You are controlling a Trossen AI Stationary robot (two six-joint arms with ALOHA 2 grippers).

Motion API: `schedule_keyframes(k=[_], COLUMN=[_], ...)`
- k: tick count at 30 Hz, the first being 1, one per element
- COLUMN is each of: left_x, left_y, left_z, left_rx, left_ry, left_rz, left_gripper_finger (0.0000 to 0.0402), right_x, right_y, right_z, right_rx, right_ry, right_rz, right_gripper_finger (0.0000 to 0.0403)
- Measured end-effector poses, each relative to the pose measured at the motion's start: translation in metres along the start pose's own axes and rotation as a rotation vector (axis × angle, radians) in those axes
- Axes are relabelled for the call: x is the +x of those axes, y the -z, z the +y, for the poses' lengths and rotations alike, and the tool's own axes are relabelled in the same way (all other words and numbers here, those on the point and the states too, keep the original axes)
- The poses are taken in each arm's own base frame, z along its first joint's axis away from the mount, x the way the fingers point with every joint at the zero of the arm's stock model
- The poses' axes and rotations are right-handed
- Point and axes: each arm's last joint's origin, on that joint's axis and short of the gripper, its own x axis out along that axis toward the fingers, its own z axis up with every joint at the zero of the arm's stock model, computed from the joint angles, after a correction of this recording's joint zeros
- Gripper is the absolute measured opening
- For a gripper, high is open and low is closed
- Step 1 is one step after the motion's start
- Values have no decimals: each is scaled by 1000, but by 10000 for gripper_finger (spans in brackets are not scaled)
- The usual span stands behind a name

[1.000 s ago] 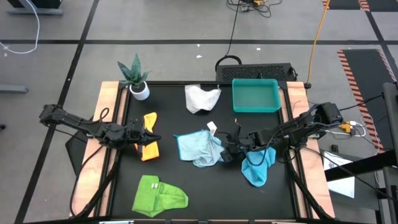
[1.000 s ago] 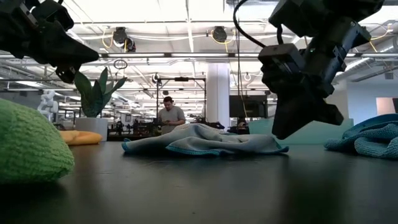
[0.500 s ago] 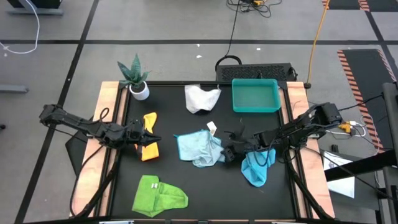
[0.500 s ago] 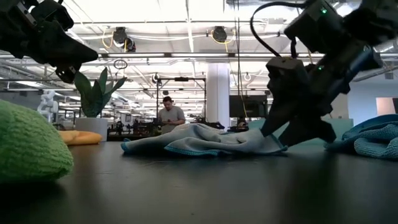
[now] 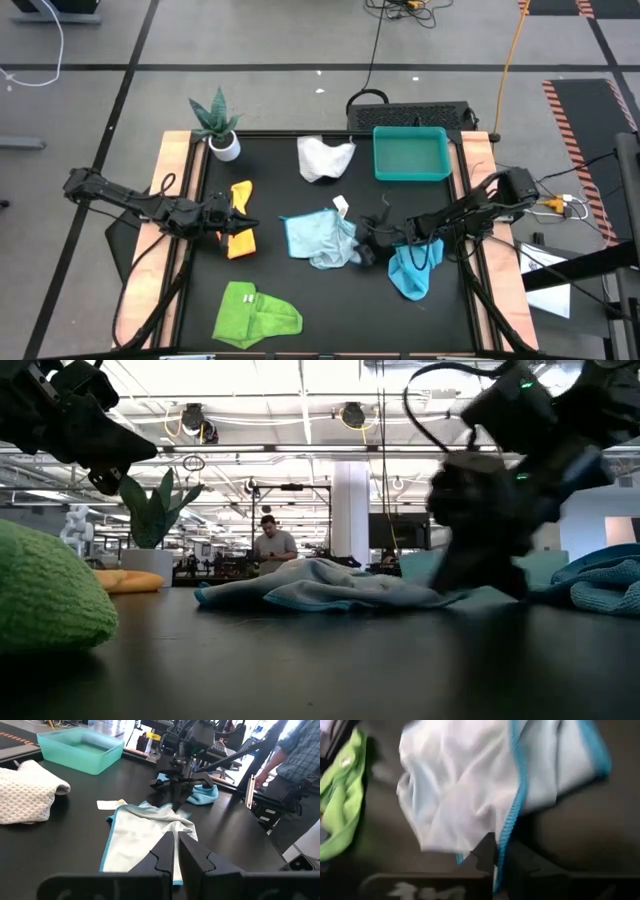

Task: Fold microfiber towels
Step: Fold the blue microfiber towel

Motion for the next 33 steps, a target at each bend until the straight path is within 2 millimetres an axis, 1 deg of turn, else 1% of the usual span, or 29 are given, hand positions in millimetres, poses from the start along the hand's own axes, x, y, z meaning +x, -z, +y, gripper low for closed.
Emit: schedule_keyframes(k=[1, 5, 10, 13, 15, 19, 23, 25, 29, 33], left_x=[0, 0, 2, 6, 9, 18, 30, 36, 50, 77], left_y=[0, 0, 0, 3, 6, 11, 12, 13, 19, 18], left_z=[0, 0, 0, -1, 0, 1, 4, 6, 15, 25], left_rx=[1, 0, 1, 9, 17, 23, 16, 11, 12, 83], left_ry=[0, 0, -2, -13, -26, -54, -78, -98, -147, -153], left_rz=[0, -2, 4, 31, 61, 94, 89, 87, 128, 260], left_gripper_finger=[24, 24, 24, 24, 24, 24, 24, 24, 24, 39], right_x=[-4, -24, -48, -59, -64, -73, -81, -84, -86, -86], right_y=[0, -10, -18, -19, -21, -33, -52, -60, -67, -69], right_z=[0, 10, 26, 31, 35, 49, 67, 72, 70, 65], right_rx=[4, 26, 56, 82, 79, 2, -80, -109, -141, -147], right_ry=[0, -77, -129, -110, -91, -112, -157, -142, -93, -65], right_rz=[15, 48, 222, 344, 373, 307, 238, 233, 252, 266], right_gripper_finger=[8, 2, 1, 1, 1, 1, 0, 0, 0, 0])
